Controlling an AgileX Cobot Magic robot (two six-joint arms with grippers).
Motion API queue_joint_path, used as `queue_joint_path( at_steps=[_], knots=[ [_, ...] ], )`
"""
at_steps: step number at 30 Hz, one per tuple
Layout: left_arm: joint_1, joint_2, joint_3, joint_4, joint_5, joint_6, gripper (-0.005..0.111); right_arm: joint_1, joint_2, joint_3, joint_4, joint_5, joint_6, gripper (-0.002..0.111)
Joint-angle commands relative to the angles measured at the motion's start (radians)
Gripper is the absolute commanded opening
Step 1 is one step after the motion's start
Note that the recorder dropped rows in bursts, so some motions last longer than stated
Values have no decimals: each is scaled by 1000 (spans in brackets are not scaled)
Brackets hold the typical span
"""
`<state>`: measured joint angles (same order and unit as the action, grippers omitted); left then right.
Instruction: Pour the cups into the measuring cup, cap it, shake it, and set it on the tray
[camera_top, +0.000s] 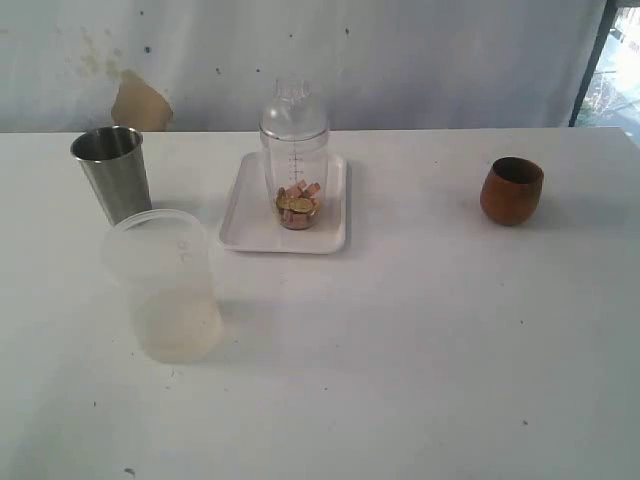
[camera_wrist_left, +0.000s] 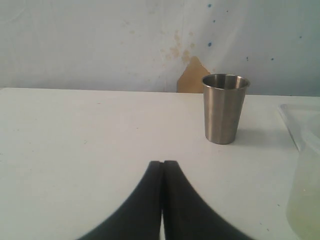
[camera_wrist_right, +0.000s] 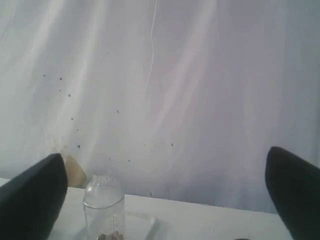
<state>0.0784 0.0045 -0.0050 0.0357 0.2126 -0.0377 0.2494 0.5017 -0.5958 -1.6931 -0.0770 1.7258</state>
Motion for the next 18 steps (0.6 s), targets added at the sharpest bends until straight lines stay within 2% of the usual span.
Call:
queue_joint_path(
  at_steps=[1,7,9,14,18],
  knots=[
    [-1,-4,5,-12,-10,-2,0,-8,-88,65,70,182,3,105],
    [-1,-4,5,-12,-10,-2,0,-8,-151,135,75,466,11,105],
    [-1,-4,5,-12,-10,-2,0,-8,-153,142,52,459,36,105],
    [-1,-4,5,-12,-10,-2,0,-8,-202,143,-51,264,188,100],
    [-1,-4,5,-12,-10,-2,0,-8,-260,145,-51,178,190,94]
  ],
)
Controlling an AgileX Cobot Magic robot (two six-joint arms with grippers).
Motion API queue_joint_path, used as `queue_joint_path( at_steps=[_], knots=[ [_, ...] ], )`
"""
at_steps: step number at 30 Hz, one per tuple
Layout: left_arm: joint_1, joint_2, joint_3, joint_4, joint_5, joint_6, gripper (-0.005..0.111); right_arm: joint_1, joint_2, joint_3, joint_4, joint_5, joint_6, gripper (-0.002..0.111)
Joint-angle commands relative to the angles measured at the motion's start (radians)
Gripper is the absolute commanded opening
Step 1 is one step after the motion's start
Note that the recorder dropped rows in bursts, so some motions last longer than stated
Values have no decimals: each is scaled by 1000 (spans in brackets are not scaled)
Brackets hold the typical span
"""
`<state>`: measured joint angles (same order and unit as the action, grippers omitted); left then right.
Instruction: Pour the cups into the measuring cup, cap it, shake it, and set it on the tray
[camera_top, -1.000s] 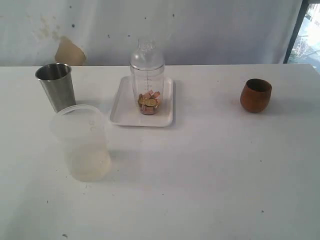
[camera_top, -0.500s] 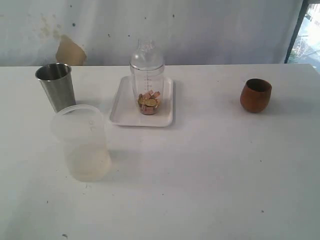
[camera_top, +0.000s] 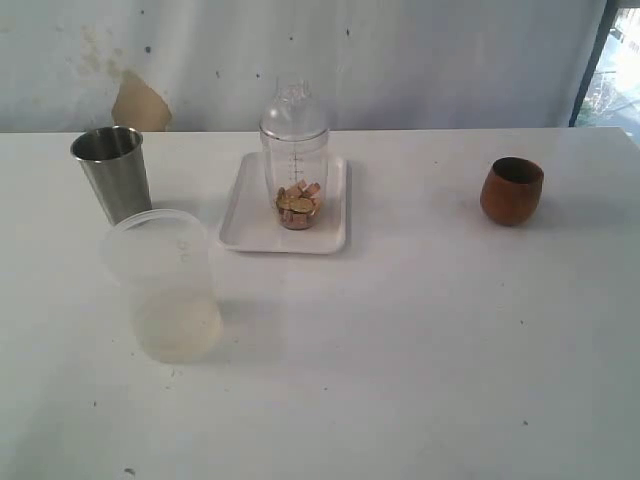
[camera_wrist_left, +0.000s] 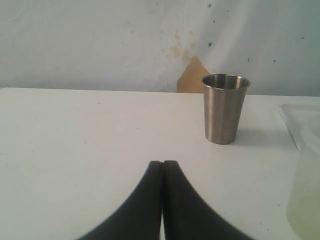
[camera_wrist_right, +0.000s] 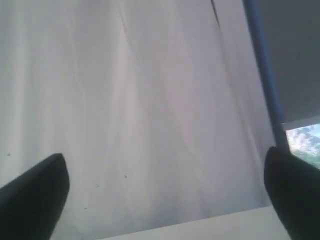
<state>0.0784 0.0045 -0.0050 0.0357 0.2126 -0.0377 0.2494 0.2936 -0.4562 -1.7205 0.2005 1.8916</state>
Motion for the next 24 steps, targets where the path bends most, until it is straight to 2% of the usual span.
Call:
queue_joint_path(
  at_steps=[1,5,7,9,11,12,16,17,20,24],
  knots=[
    [-1,-4,5,-12,-10,-2,0,-8,-68,5,-24,-132,24,93],
    [-1,-4,5,-12,-10,-2,0,-8,-176,35,77,-241,23,84],
    [-1,-4,5,-12,-10,-2,0,-8,-215,44,263,-319,23,81],
    [-1,-4,5,-12,-10,-2,0,-8,-227,48,363,-339,23,81],
    [-1,-4,5,-12,-10,-2,0,-8,-232,50,506,-337,23,81],
    [-1,-4,5,-12,-10,-2,0,-8,-232,50,672,-341,23,81],
    [-1,-4,5,-12,-10,-2,0,-8,-182,50,1031,-330,8,78],
    [-1,-4,5,-12,-10,-2,0,-8,-171,50,1065,-328,-13,76],
    [-1,-4,5,-12,-10,-2,0,-8,-152,50,1182,-311,-182,65],
    [-1,-4,5,-12,-10,-2,0,-8,-177,84,1401,-344,-486,33]
  ],
)
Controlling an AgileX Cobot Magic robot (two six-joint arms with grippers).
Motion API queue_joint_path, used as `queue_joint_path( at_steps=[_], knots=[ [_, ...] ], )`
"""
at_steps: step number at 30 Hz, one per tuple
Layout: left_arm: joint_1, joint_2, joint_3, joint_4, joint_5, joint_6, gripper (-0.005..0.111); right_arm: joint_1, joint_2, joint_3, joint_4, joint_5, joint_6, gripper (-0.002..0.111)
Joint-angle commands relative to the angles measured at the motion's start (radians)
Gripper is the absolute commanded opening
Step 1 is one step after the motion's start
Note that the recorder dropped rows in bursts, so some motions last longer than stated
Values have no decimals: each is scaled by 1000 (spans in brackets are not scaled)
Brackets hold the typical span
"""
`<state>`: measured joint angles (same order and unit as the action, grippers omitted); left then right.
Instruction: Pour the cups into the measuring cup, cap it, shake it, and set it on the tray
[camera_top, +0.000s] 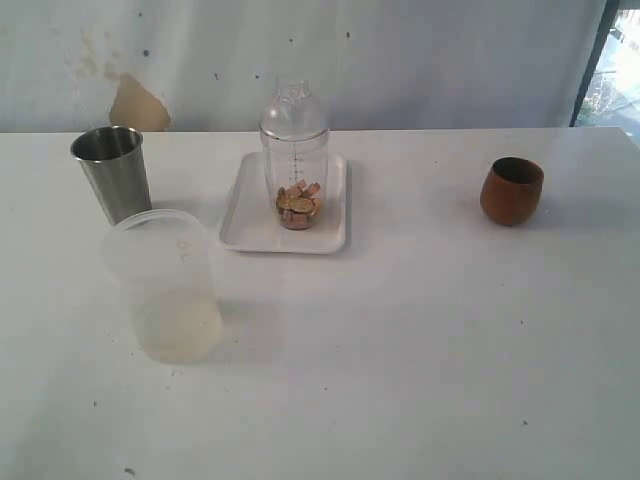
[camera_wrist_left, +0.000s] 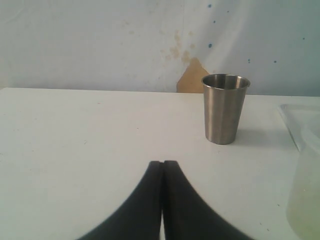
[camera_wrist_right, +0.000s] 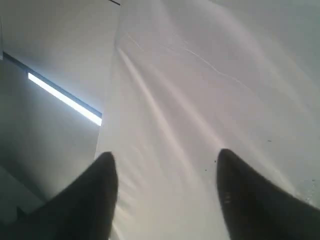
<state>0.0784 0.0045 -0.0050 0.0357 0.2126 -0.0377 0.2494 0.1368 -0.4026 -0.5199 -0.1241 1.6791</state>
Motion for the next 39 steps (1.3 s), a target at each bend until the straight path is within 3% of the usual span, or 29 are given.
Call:
queue_joint_path(
  at_steps=[1,5,9,12,18,22,29,39],
  knots=[
    [-1,-4,5,-12,-10,-2,0,-8,-29,43,247,-40,-339,25],
    [-1,-4,5,-12,-10,-2,0,-11,-68,108,427,-187,-736,0],
    [-1,-4,5,-12,-10,-2,0,-11,-89,183,442,-358,-1104,0],
    [-1,-4,5,-12,-10,-2,0,-11,-106,225,442,-364,-1244,0],
    [-1,-4,5,-12,-10,-2,0,-11,-134,341,442,-327,-1726,0],
    [-1,-4,5,-12,-10,-2,0,-11,-137,403,480,-329,-1873,0],
    [-1,-4,5,-12,-10,-2,0,-60,-137,403,710,-159,-2134,0],
    [-1,-4,5,-12,-10,-2,0,-125,-137,403,603,63,-2014,0]
  ],
)
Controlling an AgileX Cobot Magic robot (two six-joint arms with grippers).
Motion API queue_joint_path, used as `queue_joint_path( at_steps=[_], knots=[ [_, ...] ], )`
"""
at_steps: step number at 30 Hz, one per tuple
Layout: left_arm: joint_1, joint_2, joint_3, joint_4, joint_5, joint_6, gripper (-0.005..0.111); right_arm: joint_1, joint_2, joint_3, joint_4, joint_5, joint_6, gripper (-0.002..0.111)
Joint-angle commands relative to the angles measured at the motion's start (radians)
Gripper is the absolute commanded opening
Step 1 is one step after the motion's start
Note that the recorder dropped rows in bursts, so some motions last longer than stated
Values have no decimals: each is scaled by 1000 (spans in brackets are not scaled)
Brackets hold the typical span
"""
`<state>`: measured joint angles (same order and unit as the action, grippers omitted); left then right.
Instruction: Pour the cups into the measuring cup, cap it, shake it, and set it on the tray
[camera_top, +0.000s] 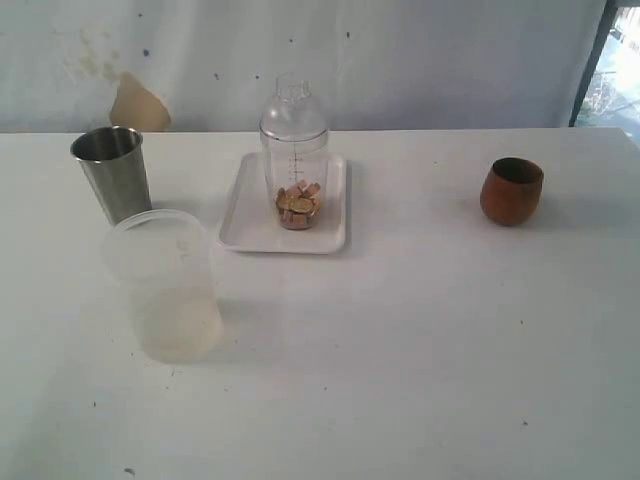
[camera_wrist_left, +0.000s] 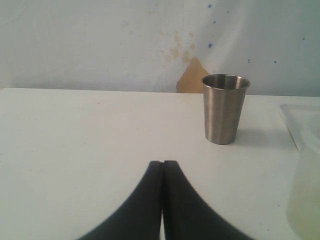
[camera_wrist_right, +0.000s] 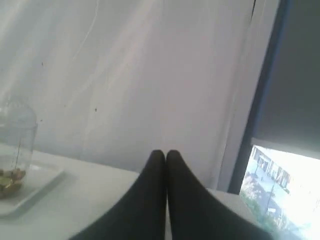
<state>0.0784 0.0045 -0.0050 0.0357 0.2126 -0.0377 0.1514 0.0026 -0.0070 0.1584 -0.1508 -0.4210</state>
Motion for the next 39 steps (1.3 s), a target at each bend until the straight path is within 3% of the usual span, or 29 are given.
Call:
queue_joint_path(
  at_steps=[1,4,15,39],
  knots=[
    [-1,-4,5,-12,-10,-2,0,-40,-3,7,-114,112,139,0],
    [-1,-4,5,-12,-10,-2,0,-72,-3,7,-221,187,283,0],
    [-1,-4,5,-12,-10,-2,0,-172,-3,7,-158,445,298,0],
    [-1,-4,5,-12,-10,-2,0,-202,-3,7,-158,501,380,0]
  ],
)
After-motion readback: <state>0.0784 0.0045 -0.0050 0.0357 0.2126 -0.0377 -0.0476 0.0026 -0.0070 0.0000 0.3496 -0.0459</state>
